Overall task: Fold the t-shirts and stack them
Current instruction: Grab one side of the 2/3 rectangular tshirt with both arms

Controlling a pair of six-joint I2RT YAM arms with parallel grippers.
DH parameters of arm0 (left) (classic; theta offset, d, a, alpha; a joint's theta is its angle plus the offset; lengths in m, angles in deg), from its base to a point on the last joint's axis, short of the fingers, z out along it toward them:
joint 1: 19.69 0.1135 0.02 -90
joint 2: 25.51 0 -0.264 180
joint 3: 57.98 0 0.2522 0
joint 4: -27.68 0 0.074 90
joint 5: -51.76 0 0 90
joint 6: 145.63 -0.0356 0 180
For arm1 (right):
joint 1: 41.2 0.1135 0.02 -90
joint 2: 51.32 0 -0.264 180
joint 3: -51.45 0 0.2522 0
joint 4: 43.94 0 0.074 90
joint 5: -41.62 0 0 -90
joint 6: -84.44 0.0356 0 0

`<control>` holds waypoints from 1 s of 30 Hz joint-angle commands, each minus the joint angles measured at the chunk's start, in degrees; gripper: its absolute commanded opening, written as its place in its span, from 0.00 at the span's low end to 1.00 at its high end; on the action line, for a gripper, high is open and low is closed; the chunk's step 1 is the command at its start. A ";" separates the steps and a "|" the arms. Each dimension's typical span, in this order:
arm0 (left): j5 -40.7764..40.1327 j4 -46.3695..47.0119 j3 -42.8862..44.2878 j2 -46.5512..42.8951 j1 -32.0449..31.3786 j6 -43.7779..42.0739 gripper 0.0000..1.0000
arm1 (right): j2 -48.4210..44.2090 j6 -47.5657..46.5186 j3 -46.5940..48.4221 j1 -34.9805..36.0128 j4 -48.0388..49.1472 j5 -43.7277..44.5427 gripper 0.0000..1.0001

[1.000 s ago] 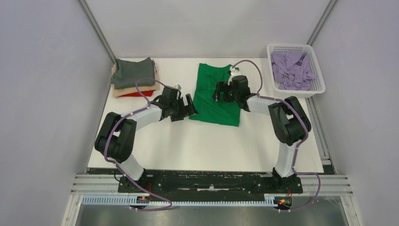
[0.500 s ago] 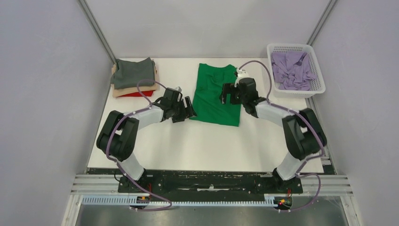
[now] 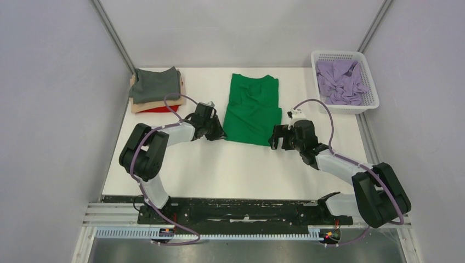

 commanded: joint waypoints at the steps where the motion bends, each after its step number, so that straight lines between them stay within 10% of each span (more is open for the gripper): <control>1: -2.56 0.77 -0.11 0.74 -0.28 0.96 0.12 | -1.69 -1.71 -1.41 0.25 -0.03 -3.09 0.98; 21: -3.43 0.68 -2.24 -1.34 -0.63 1.47 0.02 | 10.16 -5.41 1.13 3.80 0.27 -0.52 0.48; 27: -3.65 0.59 -2.14 -3.37 -0.80 1.32 0.02 | 10.04 -6.01 0.03 3.85 -0.05 -2.54 0.00; 30: -4.33 -0.36 -3.34 -5.57 -0.89 1.30 0.02 | 7.72 -6.22 -1.55 3.89 0.49 -5.29 0.00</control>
